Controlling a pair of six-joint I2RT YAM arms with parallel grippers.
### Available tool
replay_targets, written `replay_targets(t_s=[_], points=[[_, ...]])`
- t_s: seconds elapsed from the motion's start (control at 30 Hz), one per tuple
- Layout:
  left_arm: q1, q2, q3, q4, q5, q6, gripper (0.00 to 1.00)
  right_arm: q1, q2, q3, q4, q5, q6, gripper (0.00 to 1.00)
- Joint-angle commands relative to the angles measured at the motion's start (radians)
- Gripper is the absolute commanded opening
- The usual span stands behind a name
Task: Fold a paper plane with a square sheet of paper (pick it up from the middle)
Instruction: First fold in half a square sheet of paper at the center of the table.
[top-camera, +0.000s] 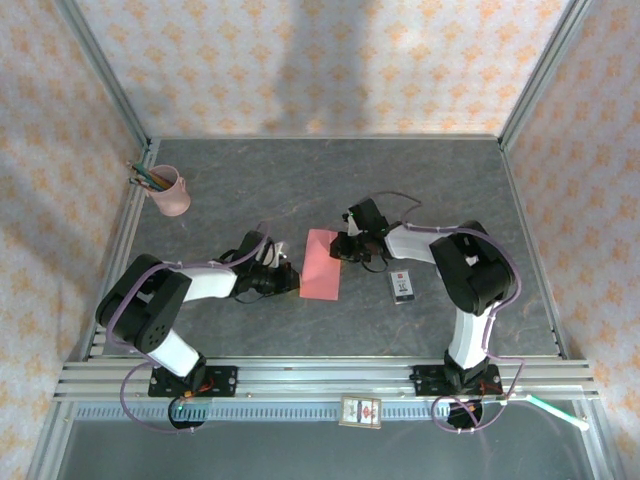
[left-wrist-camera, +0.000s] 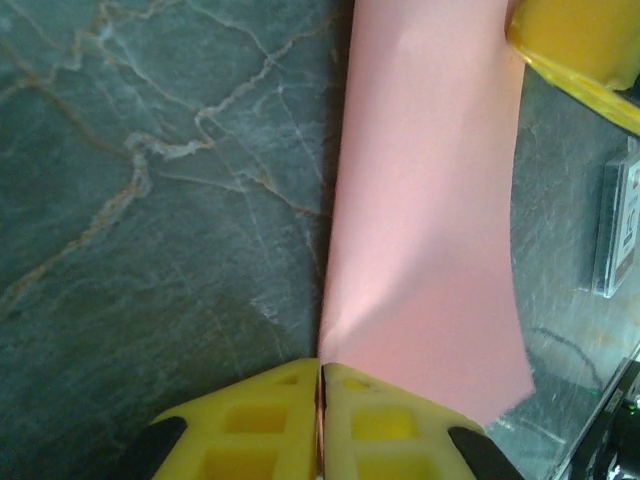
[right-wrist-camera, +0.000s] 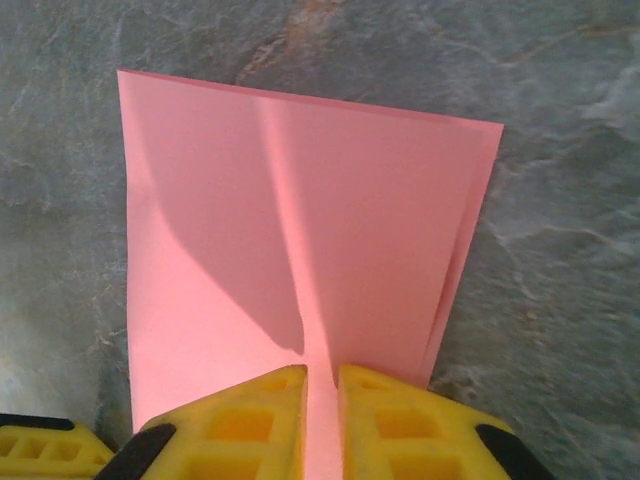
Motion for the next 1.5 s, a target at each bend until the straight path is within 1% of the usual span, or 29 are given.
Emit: replay_targets(t_s=[0.0,0.17,0.27,0.33,0.4,0.6,0.77,1.07,1.23,1.47], points=[[-0.031,0.005,-0.020,-0.117,-0.018,0.007,0.13,-0.008,-0.055,-0.017,-0.050,0.025,-0.001,0.17],[-0.031,-0.072,0.006,-0.105,-0.044,-0.027,0.14,-0.006,-0.061,-0.053,-0.036,0.025,0.000,0.17],[-0.031,-0.129,0.019,-0.058,-0.043,-0.073,0.18,-0.006,-0.045,-0.062,-0.028,0.024,0.000,0.16],[-0.031,-0.140,0.025,-0.017,-0.023,-0.102,0.19,-0.006,-0.039,-0.066,-0.023,0.023,0.001,0.16],[-0.036,-0.126,0.035,0.013,-0.005,-0.120,0.21,-0.006,-0.038,-0.068,-0.019,0.022,0.001,0.15],[-0.072,-0.010,0.105,0.014,0.005,-0.096,0.21,-0.006,-0.030,-0.072,-0.018,0.028,-0.002,0.13],[-0.059,0.061,0.124,0.015,-0.005,-0.085,0.20,-0.006,-0.030,-0.082,-0.016,0.033,-0.002,0.13],[-0.037,0.099,0.077,0.046,-0.003,-0.083,0.18,-0.006,-0.029,-0.083,-0.016,0.033,-0.005,0.13],[-0.030,0.102,0.047,0.046,-0.011,-0.084,0.17,-0.006,-0.039,-0.054,-0.023,0.032,-0.008,0.17],[-0.029,0.090,0.028,-0.009,-0.020,-0.040,0.16,-0.006,-0.086,-0.023,-0.042,0.036,-0.015,0.24]])
